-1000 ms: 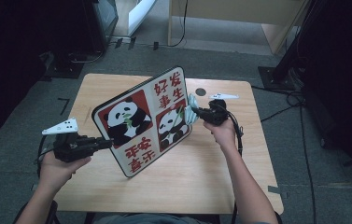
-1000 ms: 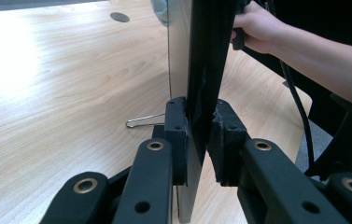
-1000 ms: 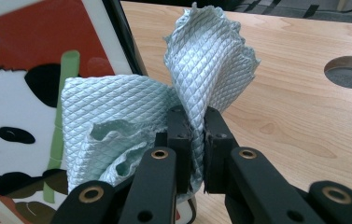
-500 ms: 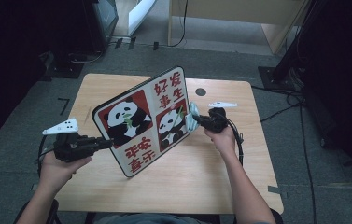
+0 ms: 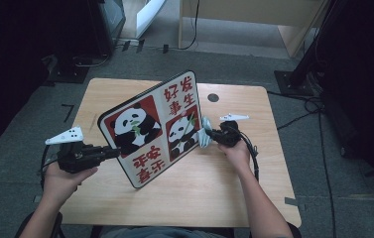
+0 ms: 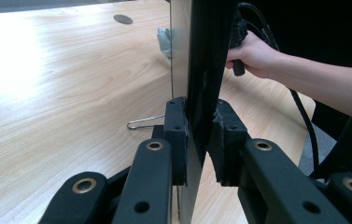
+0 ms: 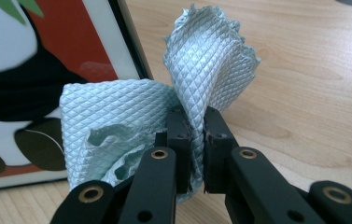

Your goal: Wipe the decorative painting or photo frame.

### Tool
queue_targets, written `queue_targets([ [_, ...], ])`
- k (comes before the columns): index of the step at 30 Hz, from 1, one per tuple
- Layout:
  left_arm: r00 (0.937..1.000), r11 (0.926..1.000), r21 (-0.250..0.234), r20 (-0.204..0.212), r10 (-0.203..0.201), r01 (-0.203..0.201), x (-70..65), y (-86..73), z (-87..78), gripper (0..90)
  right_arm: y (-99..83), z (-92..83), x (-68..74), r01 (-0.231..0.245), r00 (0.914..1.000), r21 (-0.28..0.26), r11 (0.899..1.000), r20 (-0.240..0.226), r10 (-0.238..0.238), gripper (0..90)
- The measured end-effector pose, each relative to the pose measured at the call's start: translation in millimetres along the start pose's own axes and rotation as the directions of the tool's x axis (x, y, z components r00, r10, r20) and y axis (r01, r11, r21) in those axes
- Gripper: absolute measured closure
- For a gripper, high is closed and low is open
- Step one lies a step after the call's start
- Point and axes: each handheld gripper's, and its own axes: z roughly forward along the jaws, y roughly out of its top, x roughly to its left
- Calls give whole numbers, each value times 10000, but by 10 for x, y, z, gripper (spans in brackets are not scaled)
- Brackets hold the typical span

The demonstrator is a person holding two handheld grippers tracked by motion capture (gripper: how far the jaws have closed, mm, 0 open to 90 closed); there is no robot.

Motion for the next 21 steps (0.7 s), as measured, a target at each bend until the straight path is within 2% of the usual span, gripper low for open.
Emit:
queue_targets([
  [5,10000,10000,54,11,14,-14,1,-9,-3,774,-2,-5,-21,-83,9999,126,9999,90,82,844],
  [11,9999,9996,-250,-12,128,-128,2,-38,-76,669,47,-137,-54,-90,9997,-457,9989,244,102,841],
  [13,9999,9997,-221,-54,119,-121,23,-47,-100,638,59,-180,-73,-62,9993,-550,9985,352,81,839],
  [17,9990,9990,356,-337,297,-285,62,-76,-96,569,70,-248,-118,-110,9986,-738,9972,502,147,839],
  [21,9982,9964,712,-350,494,-468,86,-101,-76,517,71,-305,-158,1,9973,-781,9969,735,57,839],
])
